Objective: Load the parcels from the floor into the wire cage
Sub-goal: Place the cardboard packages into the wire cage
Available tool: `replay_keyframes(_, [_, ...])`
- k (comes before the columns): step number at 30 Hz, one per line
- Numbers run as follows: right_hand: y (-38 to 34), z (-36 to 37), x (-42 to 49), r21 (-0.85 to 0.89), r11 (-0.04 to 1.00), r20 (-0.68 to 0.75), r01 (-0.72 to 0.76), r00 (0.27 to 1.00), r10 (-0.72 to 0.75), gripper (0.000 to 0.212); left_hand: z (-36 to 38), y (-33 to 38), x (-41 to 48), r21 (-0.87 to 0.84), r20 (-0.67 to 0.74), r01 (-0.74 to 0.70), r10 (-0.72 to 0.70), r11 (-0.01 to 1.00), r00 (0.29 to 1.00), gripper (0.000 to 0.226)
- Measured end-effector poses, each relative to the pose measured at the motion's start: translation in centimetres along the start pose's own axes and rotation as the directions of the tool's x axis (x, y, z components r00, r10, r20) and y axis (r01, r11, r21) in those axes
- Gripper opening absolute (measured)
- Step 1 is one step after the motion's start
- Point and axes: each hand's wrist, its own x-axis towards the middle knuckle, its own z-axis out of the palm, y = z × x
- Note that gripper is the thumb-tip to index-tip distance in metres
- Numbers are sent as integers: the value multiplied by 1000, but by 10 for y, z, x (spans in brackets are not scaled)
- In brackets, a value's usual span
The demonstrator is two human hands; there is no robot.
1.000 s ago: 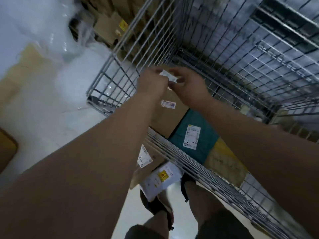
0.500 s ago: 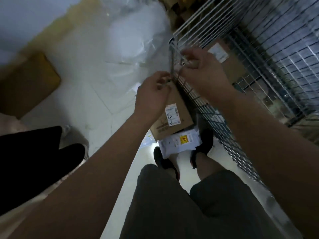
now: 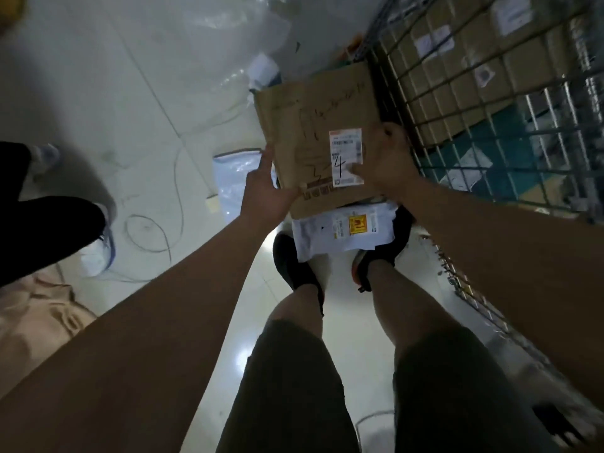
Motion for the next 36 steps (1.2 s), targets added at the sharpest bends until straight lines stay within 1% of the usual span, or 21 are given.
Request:
replay_keyframes(2, [28,23,36,-97,995,-33,13,999,-17,123,27,-26,41,1,32,-9,9,1000,999,111])
replay_keyframes(3, [36,28,45,-95,995,-35,27,999,-30,125,41,-42,61,19,19,-22,22,1000,1000,118])
replay_keyframes(5, [41,32,58,-26,999,-22,46,999,-46,125,59,-52,88,27,-19,-30,30,999,999,129])
replay_keyframes(8, [52,29,72,90,994,-34,66,997,-63,133,73,-52,105,14,-61,-47,47,999,997,135])
replay_keyframes(11, [53,25,75,281,953,13,109,993,-117,140,76,-69,114,-27,-94,-42,40,999,995,146])
replay_keyframes(12, [54,26,74,310,943,7,124,991,-133,140,74,-69,112,-28,-83,-32,30,999,996,147])
replay_keyframes(14, [49,25,68,313,940,-25,138,990,-137,141,68,-66,105,-13,-55,-34,33,999,998,146])
replay_keyframes(17, [35,23,48,292,946,-94,139,989,-116,139,51,-57,81,-5,-69,-75,75,997,995,144])
replay_keyframes(20, [18,14,16,301,934,-149,193,977,-154,136,21,-38,48,39,-89,-99,102,994,991,139])
replay_keyframes(23, [-11,-7,-22,306,927,-156,215,972,-174,135,-22,-4,4,86,-100,-92,101,992,990,139])
replay_keyframes(26, [-42,-37,-66,311,926,-117,216,975,-188,136,-65,33,-41,130,-104,-50,64,990,993,138])
replay_keyframes(29, [-71,-66,-114,326,920,-98,215,976,-193,133,-101,67,-85,153,-92,-47,62,987,994,136])
replay_keyframes(32, [-98,-101,-156,307,928,-116,211,976,-184,131,-131,106,-124,182,-98,-42,60,982,993,134])
replay_keyframes(36, [-128,-155,-211,293,930,-178,222,968,-175,130,-160,162,-173,217,-132,-76,106,973,986,131])
